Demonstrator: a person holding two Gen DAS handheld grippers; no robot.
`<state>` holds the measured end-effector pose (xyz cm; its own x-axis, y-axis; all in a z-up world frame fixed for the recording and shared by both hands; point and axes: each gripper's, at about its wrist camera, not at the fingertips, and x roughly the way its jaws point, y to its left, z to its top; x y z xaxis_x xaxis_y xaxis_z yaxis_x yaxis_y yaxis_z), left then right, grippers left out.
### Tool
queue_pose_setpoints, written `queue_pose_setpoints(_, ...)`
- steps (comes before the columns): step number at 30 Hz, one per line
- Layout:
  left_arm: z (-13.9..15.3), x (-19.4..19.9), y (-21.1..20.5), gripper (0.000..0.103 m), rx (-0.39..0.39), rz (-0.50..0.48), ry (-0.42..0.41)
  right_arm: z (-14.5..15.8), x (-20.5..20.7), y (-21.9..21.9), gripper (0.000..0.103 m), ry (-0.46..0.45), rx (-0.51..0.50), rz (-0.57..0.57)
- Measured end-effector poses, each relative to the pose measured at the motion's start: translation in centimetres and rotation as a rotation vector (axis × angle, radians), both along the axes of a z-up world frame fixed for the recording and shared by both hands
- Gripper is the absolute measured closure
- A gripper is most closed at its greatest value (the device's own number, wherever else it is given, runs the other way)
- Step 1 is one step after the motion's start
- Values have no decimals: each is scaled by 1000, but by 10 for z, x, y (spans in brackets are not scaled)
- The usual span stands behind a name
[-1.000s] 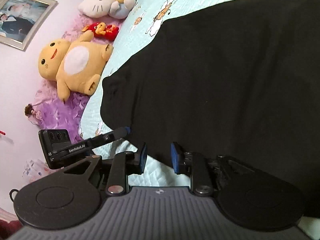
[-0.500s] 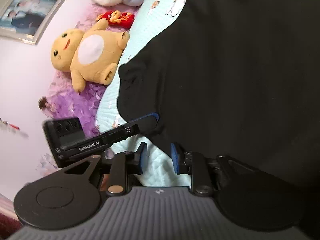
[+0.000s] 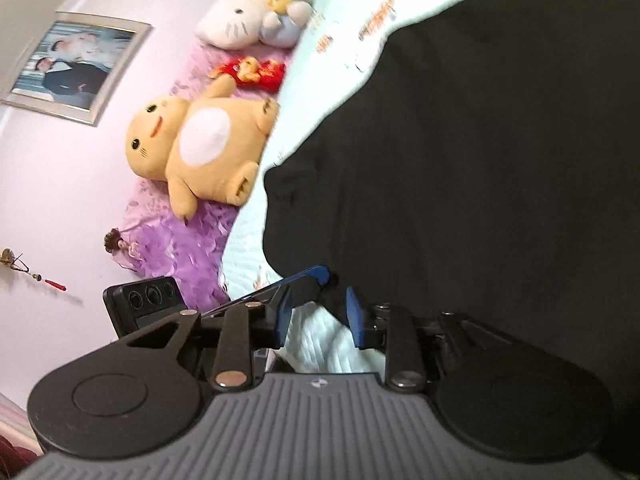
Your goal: Fold clothes
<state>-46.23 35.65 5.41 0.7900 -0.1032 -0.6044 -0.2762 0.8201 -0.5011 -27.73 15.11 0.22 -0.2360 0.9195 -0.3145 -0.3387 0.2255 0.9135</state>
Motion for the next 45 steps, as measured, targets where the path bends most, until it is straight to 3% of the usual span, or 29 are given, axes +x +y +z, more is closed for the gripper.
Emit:
queue_pose_setpoints(3, -13, -11, 22, 44, -48, 119, 2, -8, -5, 10, 69, 14, -8, 16)
queue_pose_setpoints(4, -19, -14, 27, 59, -61, 145, 5, -15, -9, 13, 71, 19, -34, 32)
queue_pose_setpoints(5, -24, -18, 33, 68, -74, 171, 8, -17, -13, 13, 84, -16, -55, 36)
queue_pose_setpoints(8, -27, -29, 42, 66, -142, 224, -18, -11, -14, 9, 84, -45, -65, 52)
queue_pose_setpoints(10, -16, -32, 42, 57, -118, 226, -78, -6, -12, 7, 78, -30, -49, 47)
queue_pose_setpoints(12, -7, -34, 42, 55, -94, 236, -131, -1, -11, 6, 73, -23, 1, 38)
queue_pose_setpoints(14, -13, -36, 50, 50, -60, 296, -119, -3, -13, 12, 67, -10, 23, 53)
queue_pose_setpoints(15, -22, -33, 54, 53, -16, 323, -44, -6, -16, 16, 67, -19, 13, 62)
queue_pose_setpoints(16, -29, -31, 57, 90, 32, 348, 19, -9, -19, 20, 74, -38, -8, 71)
queue_pose_setpoints(17, -32, -32, 59, 98, 67, 367, 34, -13, -22, 23, 89, -57, -28, 80)
queue_pose_setpoints(20, -34, -42, 69, 100, -24, 426, 6, -15, -26, 26, 92, -70, -46, 103)
queue_pose_setpoints(21, -32, -42, 68, 98, -46, 430, -3, -15, -27, 26, 92, -72, -44, 108)
queue_pose_setpoints(25, -10, -31, 62, 70, -58, 380, -105, -13, -26, 25, 85, -65, -18, 119)
queue_pose_setpoints(29, 1, -11, 78, 59, -71, 385, -179, -2, -15, 29, 78, -64, 38, 96)
queue_pose_setpoints(31, -7, -10, 92, 57, -80, 461, -165, 0, -9, 34, 74, -81, 47, 89)
queue_pose_setpoints(33, -25, -14, 109, 59, -151, 527, -142, -8, -5, 36, 73, -79, 25, 92)
queue_pose_setpoints(34, -34, -17, 118, 80, -187, 559, -130, -16, -4, 36, 75, -71, -1, 101)
queue_pose_setpoints(35, -42, -19, 125, 94, -219, 587, -122, -21, -5, 35, 91, -75, -14, 103)
queue_pose_setpoints(37, -48, -25, 128, 96, -259, 597, -139, -24, -6, 32, 92, -78, -16, 104)
queue_pose_setpoints(40, -41, -34, 126, 94, -292, 583, -138, -21, 4, 30, 84, -27, -2, 90)
queue_pose_setpoints(41, -36, -33, 122, 80, -300, 568, -146, -17, 8, 29, 76, -21, 12, 77)
queue_pose_setpoints(43, -22, -31, 117, 65, -305, 509, -187, -9, 19, 28, 69, -11, 43, 49)
queue_pose_setpoints(45, -11, -23, 115, 63, -295, 455, -225, -1, 34, 31, 68, -20, 62, 15)
